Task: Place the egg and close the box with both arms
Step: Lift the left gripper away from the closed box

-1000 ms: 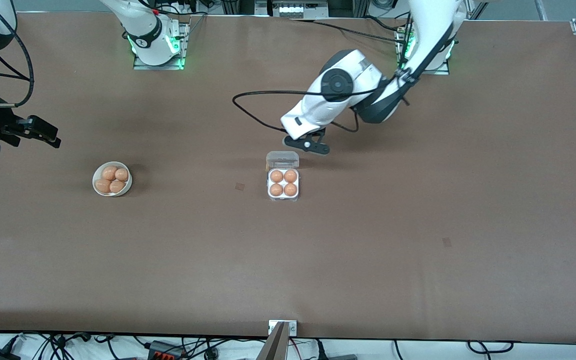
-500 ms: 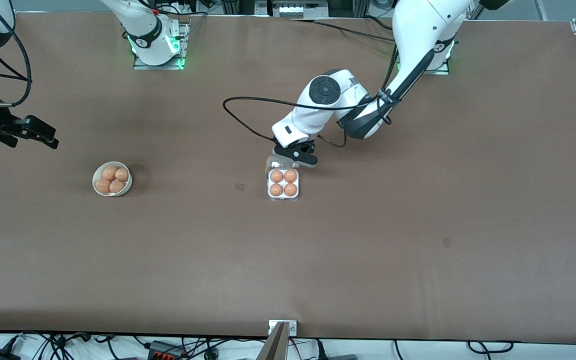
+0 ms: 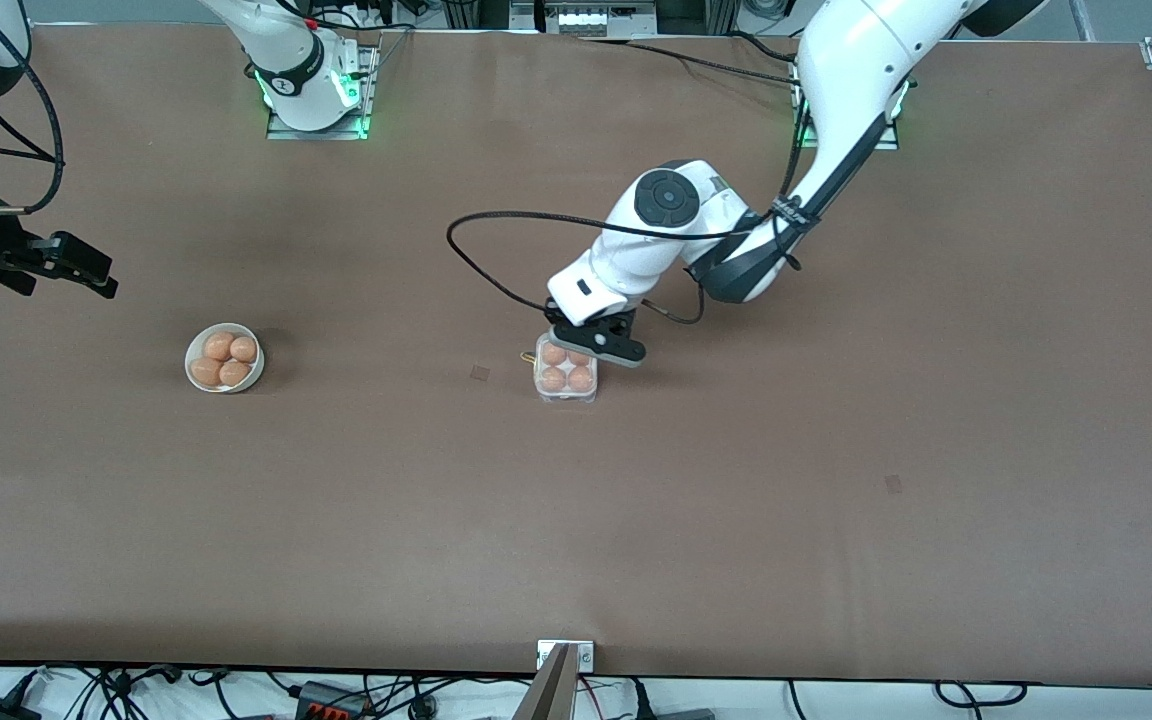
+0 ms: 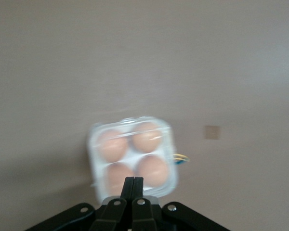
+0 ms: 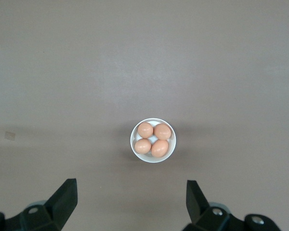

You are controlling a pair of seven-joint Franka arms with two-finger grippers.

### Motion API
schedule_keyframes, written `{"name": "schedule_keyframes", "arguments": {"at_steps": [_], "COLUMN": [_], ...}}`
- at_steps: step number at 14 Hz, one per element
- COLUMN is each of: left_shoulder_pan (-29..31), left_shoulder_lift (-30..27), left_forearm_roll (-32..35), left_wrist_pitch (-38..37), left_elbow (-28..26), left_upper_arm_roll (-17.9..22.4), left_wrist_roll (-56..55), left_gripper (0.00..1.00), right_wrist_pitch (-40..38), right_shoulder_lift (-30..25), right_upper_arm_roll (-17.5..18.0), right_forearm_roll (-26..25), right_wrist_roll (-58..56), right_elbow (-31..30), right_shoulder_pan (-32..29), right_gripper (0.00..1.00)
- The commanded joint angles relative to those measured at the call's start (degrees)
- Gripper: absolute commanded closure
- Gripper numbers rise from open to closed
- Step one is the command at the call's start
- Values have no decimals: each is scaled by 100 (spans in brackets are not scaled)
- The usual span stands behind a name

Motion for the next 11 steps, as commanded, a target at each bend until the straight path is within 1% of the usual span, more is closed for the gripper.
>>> {"name": "schedule_keyframes", "arguments": {"at_steps": [1, 3, 4, 5, 6, 7, 8, 9, 11], "left_shoulder_pan": [363, 679, 881, 1118, 1303, 1453, 1611, 1769, 1980], "left_shoulder_lift": [-691, -1095, -1280, -1464, -1658, -1825, -1914, -1984, -2055], "left_forearm_roll": [163, 163, 155, 120, 85, 76, 76, 67, 67], "left_wrist_pitch": [-1402, -2491, -2958, -3345, -3827, -4302, -4507, -4561, -4867], "left_elbow": [-8, 10, 10, 10, 10, 10, 27, 97, 465], "left_upper_arm_roll": [-58, -93, -93, -102, -111, -111, -120, -120, -67], "left_wrist_roll": [164, 812, 1303, 1743, 2069, 2290, 2588, 2869, 3179], "left_gripper": [99, 98, 97, 93, 86, 65, 34, 0, 0], "right_wrist_pitch": [0, 0, -9, -9, -9, -26, -122, -193, -194], "right_shoulder_lift": [20, 20, 12, 12, -6, -23, -58, -59, -67], "right_upper_arm_roll": [106, 115, 115, 106, 106, 80, 71, 79, 71], "right_forearm_roll": [-22, -13, -13, -13, -13, -13, -13, -22, -22], "right_wrist_roll": [-46, -55, -63, -107, -90, -98, -64, -46, -37], "right_elbow": [70, 79, 79, 79, 88, 79, 79, 79, 79], "right_shoulder_pan": [-96, -114, -114, -105, -96, -96, -96, -79, -79], "right_gripper": [0, 0, 0, 0, 0, 0, 0, 0, 0]}}
